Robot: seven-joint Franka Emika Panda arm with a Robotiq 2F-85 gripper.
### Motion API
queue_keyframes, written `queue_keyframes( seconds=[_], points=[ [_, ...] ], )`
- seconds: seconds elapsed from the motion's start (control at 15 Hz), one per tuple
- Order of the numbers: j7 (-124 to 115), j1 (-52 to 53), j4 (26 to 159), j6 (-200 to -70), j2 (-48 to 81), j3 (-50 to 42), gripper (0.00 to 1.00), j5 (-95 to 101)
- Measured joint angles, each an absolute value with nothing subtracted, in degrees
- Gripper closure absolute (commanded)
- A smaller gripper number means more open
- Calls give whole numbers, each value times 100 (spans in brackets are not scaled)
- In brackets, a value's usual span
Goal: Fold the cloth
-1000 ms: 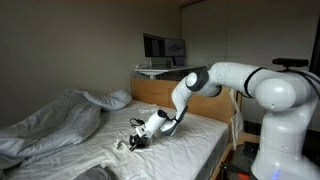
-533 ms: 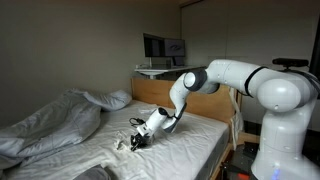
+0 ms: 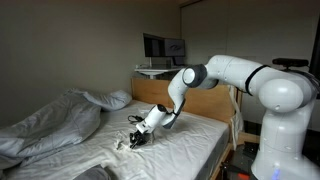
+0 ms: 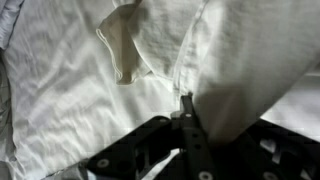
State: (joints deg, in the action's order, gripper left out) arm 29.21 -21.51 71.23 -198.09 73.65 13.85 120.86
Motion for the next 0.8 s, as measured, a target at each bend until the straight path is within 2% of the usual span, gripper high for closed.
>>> queue_keyframes(
  seconds=[0.47,0.8],
  points=[
    [2934,-1927,6254,-19735,7339,1220,91,12084],
    [2918,-1475,5660,-19584,7412,746,92,12070]
  ],
)
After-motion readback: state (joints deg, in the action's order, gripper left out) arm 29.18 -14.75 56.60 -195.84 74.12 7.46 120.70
